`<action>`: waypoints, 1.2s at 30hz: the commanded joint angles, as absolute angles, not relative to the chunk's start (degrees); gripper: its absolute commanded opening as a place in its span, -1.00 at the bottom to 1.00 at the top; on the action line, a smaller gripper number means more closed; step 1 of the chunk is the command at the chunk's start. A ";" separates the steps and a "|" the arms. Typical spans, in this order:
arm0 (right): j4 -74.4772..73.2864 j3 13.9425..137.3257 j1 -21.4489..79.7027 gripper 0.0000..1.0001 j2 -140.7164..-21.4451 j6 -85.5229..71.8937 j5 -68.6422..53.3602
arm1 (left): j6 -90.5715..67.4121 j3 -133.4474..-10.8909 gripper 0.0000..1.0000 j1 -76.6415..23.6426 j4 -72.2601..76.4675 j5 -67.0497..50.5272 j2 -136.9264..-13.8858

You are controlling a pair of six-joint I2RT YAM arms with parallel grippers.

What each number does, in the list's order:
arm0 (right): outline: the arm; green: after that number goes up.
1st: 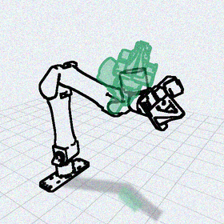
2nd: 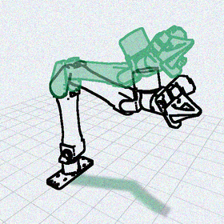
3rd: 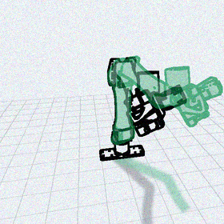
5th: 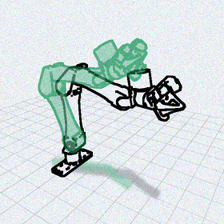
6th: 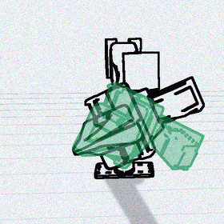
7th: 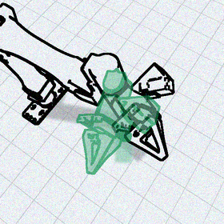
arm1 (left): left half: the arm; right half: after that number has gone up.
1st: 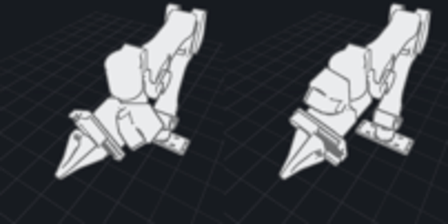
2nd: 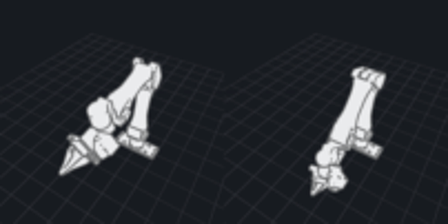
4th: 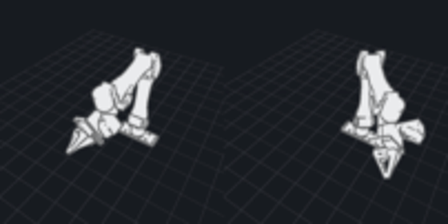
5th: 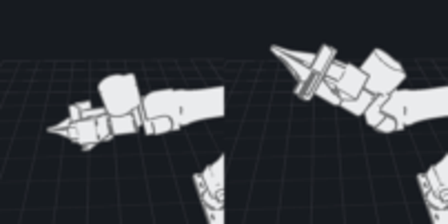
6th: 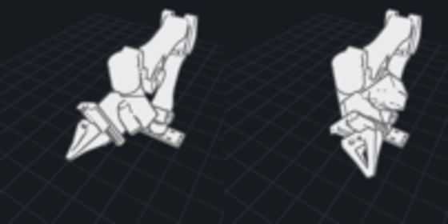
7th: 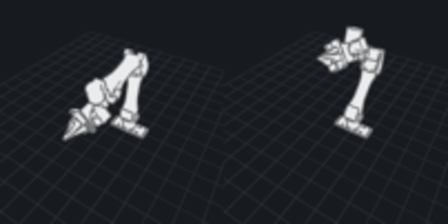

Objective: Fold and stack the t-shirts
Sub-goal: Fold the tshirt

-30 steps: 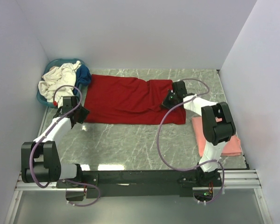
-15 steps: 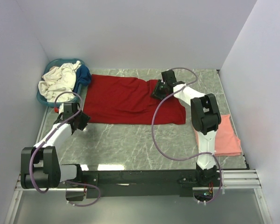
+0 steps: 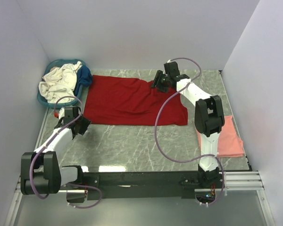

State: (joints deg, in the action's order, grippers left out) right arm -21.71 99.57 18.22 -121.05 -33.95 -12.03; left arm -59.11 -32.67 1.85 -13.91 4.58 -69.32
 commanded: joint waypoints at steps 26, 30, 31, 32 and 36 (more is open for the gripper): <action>-13.89 37.36 9.15 0.07 -69.35 -41.13 -7.73 | -61.88 -32.96 -0.19 3.96 3.16 10.90 -84.64; -12.75 34.02 3.71 0.08 -68.91 -40.87 -9.84 | -61.44 -33.92 -0.43 4.13 2.56 10.37 -84.73; -12.57 33.75 3.34 0.08 -68.99 -40.70 -9.93 | -60.83 -34.19 -0.56 4.13 2.46 10.02 -84.64; -12.13 33.75 2.99 0.08 -69.34 -40.78 -9.50 | -60.56 -34.80 -0.62 4.13 2.37 10.02 -84.29; -10.99 35.15 1.67 0.07 -71.98 -40.78 -8.00 | -59.15 -36.21 -0.99 4.22 0.88 10.90 -83.94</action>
State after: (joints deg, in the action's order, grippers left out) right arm -14.24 33.45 2.50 -70.70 -40.71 -9.02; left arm -61.14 -33.89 3.95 2.31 9.34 -84.14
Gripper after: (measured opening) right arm 0.536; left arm 0.035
